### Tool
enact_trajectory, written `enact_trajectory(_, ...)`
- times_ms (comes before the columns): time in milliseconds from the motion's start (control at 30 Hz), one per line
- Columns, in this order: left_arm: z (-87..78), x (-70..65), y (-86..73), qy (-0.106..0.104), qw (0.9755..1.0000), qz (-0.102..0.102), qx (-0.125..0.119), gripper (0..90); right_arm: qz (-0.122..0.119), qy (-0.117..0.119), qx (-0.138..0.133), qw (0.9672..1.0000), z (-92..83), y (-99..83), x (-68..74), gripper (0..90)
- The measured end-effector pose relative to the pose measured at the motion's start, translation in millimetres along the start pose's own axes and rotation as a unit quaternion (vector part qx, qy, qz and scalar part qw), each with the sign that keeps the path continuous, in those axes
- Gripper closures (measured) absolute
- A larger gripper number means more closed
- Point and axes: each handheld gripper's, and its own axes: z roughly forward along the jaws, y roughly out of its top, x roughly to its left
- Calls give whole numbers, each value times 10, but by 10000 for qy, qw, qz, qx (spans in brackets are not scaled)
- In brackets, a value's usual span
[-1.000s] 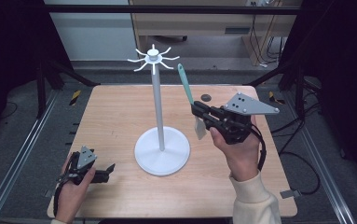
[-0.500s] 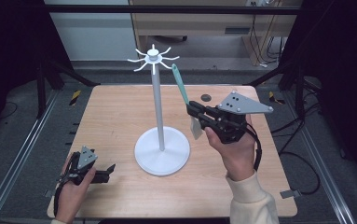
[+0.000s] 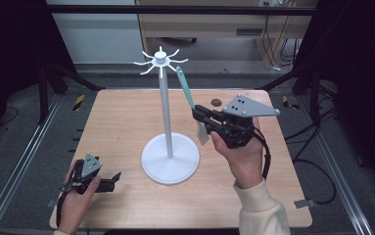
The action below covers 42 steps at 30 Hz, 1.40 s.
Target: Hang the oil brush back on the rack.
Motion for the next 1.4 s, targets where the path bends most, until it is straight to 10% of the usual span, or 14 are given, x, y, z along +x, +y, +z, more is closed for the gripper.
enact_trajectory(1400,9,-7,-7,-40,10000,-7,26,26,119,80,70,9999,261,-50,-19,825)
